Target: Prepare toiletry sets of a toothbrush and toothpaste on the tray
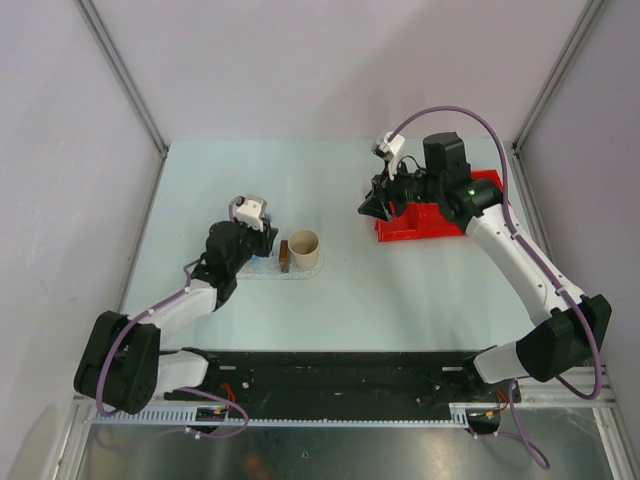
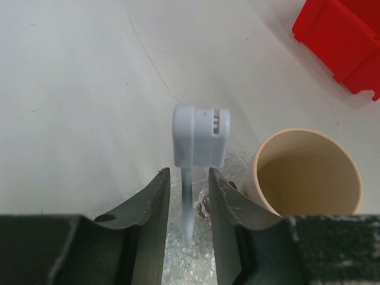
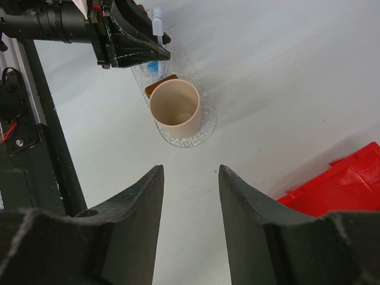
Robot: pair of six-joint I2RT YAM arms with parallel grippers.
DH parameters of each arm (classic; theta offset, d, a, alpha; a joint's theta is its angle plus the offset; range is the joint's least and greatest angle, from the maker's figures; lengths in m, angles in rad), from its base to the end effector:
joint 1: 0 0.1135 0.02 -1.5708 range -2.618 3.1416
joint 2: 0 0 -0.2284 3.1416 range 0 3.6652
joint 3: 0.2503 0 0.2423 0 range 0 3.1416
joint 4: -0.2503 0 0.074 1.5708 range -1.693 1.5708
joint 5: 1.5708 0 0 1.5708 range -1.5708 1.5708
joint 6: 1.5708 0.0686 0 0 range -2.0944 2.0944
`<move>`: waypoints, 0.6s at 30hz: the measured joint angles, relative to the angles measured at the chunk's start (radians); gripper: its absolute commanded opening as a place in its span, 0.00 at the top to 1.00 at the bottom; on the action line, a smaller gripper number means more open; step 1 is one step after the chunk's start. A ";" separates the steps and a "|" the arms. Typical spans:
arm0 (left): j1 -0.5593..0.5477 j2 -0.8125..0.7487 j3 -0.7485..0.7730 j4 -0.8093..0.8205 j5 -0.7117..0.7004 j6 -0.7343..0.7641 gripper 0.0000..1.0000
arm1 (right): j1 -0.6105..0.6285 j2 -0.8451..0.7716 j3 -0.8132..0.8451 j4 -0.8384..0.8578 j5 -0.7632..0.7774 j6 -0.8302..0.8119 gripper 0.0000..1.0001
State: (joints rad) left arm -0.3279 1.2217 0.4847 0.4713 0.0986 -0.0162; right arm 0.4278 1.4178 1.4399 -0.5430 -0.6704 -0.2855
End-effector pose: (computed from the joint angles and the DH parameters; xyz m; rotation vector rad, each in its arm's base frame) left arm 0.2755 -0.1009 0.1774 0.3554 1.8135 -0.3314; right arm 0.2820 0.1754 0.3408 -1.0865 1.7496 0.7846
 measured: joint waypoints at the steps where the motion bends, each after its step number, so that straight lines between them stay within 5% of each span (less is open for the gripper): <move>1: 0.000 0.000 0.000 -0.003 0.000 0.000 0.64 | 0.000 0.000 0.000 0.000 0.000 0.000 0.53; 18: 0.000 -0.022 0.000 -0.010 -0.001 0.016 0.62 | -0.003 0.004 0.000 -0.001 0.000 0.000 0.53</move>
State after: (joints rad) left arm -0.3279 1.1995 0.4847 0.4610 0.0978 0.0002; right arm 0.4252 1.4216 1.4399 -0.5442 -0.6708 -0.2859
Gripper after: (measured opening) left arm 0.372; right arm 0.467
